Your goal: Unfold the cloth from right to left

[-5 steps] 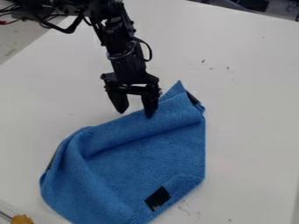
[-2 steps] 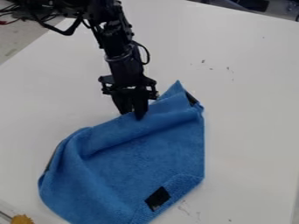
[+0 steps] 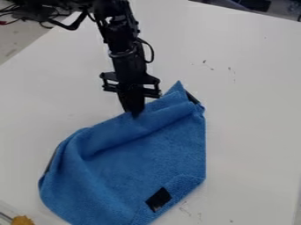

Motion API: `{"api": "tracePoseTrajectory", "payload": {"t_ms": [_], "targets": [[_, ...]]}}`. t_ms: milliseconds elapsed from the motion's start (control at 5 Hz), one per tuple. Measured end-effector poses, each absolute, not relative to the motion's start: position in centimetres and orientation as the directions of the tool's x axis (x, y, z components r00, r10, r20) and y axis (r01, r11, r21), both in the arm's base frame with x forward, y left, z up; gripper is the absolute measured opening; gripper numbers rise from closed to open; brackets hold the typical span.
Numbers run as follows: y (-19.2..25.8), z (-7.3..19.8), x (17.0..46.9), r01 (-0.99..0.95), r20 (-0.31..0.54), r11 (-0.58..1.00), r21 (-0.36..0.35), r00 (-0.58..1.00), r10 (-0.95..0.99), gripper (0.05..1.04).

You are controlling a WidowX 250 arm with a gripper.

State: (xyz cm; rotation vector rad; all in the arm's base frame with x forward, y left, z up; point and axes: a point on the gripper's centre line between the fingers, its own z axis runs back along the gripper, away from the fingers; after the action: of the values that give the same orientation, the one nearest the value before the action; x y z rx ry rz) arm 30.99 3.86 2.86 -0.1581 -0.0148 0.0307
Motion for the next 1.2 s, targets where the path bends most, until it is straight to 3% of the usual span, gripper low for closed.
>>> {"api": "tracePoseTrajectory", "payload": {"t_ms": [400,600,1000,1200], "targets": [[5.8,6.9,33.9,0.011,0.108,0.997,-0.083,0.994,-0.002,0.054],[9.4,5.7,34.7,-0.028,0.163,0.992,-0.122,0.985,0.047,0.054],[13.0,0.9,33.3,-0.199,0.265,0.952,-0.234,0.929,0.259,0.054],[13.8,0.5,32.9,-0.241,0.301,0.939,-0.245,0.902,0.310,0.054]]}}
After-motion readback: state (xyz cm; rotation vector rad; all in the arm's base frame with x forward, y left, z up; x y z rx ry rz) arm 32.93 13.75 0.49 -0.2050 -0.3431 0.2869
